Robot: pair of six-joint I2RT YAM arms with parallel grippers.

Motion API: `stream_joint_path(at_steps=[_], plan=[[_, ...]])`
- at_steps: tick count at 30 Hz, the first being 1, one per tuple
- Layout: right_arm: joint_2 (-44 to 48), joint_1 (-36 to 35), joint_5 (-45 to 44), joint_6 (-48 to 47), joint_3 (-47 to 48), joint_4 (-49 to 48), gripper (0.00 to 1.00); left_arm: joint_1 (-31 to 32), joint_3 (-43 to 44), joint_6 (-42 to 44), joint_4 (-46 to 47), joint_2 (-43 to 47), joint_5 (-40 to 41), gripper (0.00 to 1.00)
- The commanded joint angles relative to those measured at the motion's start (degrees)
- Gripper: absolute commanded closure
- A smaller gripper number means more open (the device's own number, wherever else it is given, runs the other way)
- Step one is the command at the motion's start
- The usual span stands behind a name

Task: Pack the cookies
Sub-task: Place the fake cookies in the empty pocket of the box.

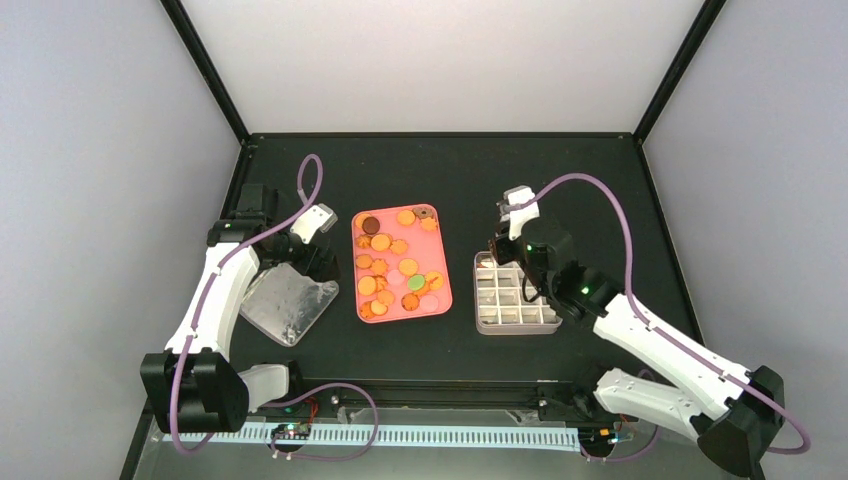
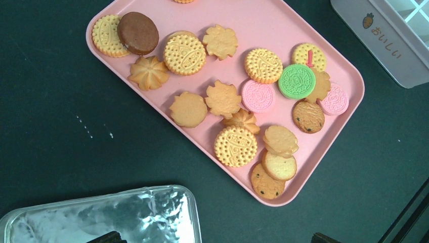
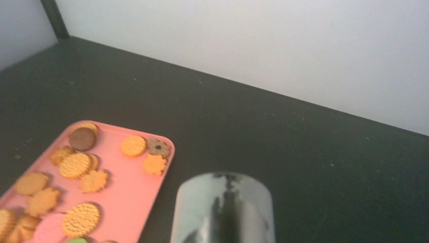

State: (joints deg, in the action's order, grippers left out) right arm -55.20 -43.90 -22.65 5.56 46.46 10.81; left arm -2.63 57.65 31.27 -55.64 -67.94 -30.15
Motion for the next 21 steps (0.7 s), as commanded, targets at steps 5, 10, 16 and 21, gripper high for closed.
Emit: stream_joint_path(at_steps=[5, 10, 16, 21], plan=[[-1.8, 1.2, -8.1, -1.3, -0.9, 1.2, 0.99, -0.5, 1.8, 0.7, -0.7, 0.4, -0.3, 0.02], [-1.7, 1.6, -7.4, -1.2, -2.1, 0.1, 0.99, -0.5, 1.8, 0.6, -0.7, 0.2, -0.6, 0.02], [-2.6, 1.9, -5.5, -1.2, -2.8, -2.0, 0.94, -0.5, 1.9, 0.6, -0.8, 0.2, -0.5, 0.02], [-4.1, 2.1, -4.7, -1.6, -2.3, -2.8, 0.91, -0.5, 2.0, 0.6, -0.9, 0.4, -0.4, 0.02]])
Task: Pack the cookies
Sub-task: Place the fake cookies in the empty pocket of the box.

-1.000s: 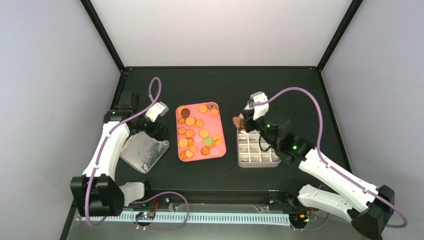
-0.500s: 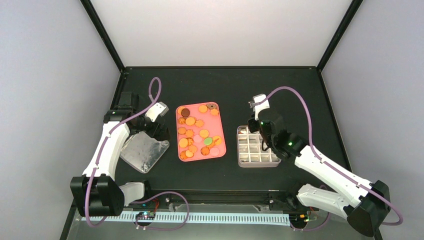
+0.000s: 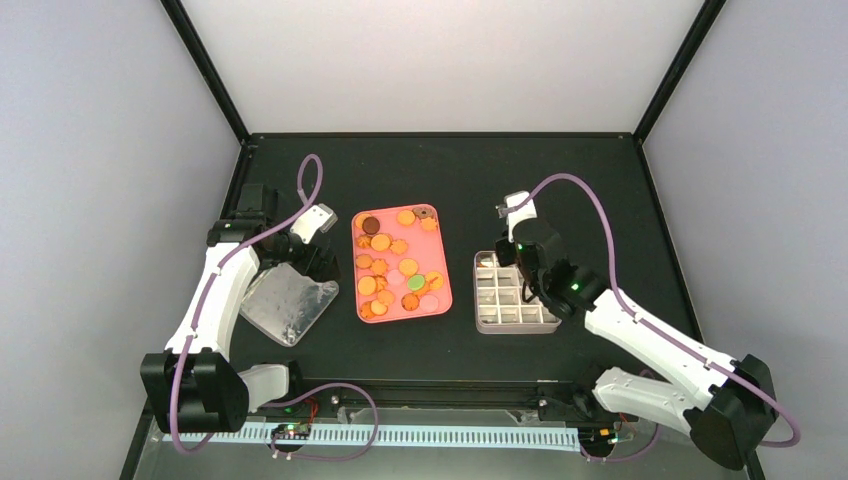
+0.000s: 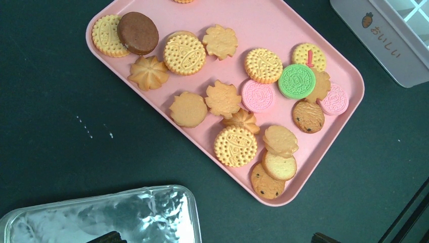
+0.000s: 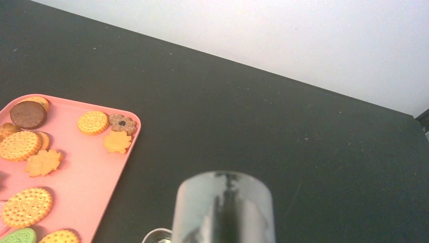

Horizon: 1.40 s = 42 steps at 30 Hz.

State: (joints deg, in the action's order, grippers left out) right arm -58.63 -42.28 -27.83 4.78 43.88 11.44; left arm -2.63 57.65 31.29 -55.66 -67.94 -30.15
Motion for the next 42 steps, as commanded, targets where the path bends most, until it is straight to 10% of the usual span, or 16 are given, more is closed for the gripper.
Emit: stream_joint_path(at_steps=[1, 18, 42], plan=[[-0.9, 0.5, 0.6, -0.8, 0.3, -3.5, 0.90, -0.5, 2.0, 0.6, -0.9, 0.3, -0.5, 0.02], [1.1, 0.6, 2.5, -2.3, 2.3, -2.8, 0.75, -0.5, 2.2, 0.3, -0.7, 0.0, -0.8, 0.02], [2.5, 0.6, 6.1, -2.6, 2.7, -3.0, 0.79, -0.5, 1.9, 0.7, -0.8, 0.1, -0.4, 0.02]])
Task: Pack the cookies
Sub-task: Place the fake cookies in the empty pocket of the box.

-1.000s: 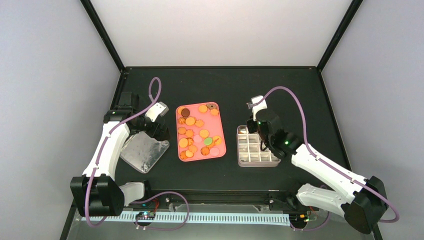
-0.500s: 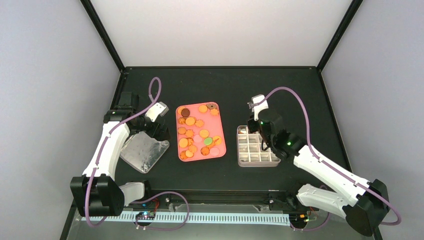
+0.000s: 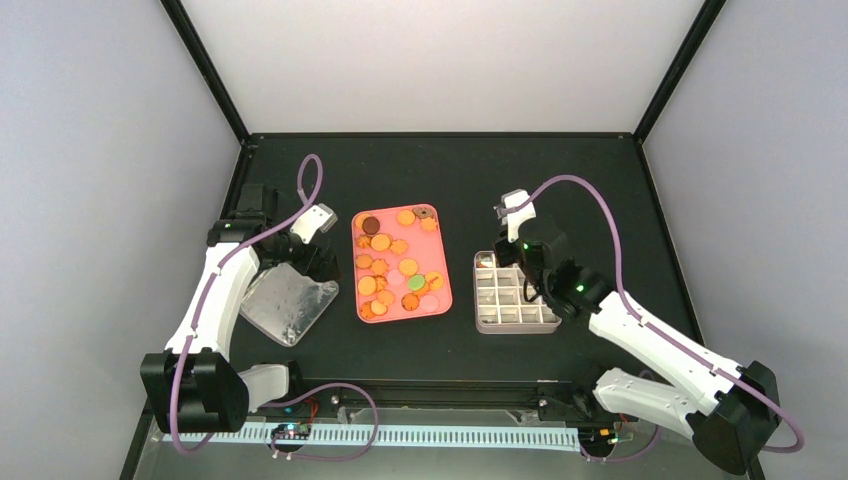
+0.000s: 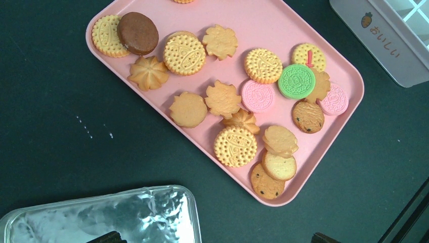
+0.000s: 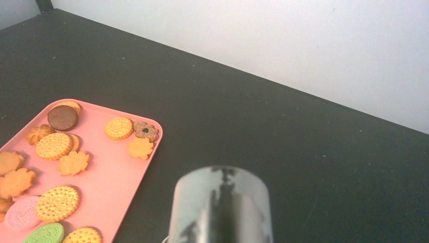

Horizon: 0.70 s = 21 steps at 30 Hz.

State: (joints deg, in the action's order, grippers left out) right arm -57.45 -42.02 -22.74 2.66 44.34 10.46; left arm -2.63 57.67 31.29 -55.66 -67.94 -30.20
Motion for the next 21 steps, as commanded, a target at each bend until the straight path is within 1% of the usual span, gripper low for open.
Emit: stream_joint_path(at_steps=[1, 14, 21], plan=[[1.3, 0.3, 0.8, -0.5, 2.2, -2.0, 0.79, -0.5, 1.8, 0.7, -0.8, 0.0, -0.4, 0.02], [0.9, 0.4, -3.6, -4.9, 3.6, -0.7, 0.79, -0.5, 1.8, 0.4, -0.8, 0.0, -0.5, 0.02], [0.9, 0.4, -3.6, -6.6, 4.6, -0.7, 0.78, -0.5, 1.9, 0.3, -0.7, -0.1, -0.7, 0.02]])
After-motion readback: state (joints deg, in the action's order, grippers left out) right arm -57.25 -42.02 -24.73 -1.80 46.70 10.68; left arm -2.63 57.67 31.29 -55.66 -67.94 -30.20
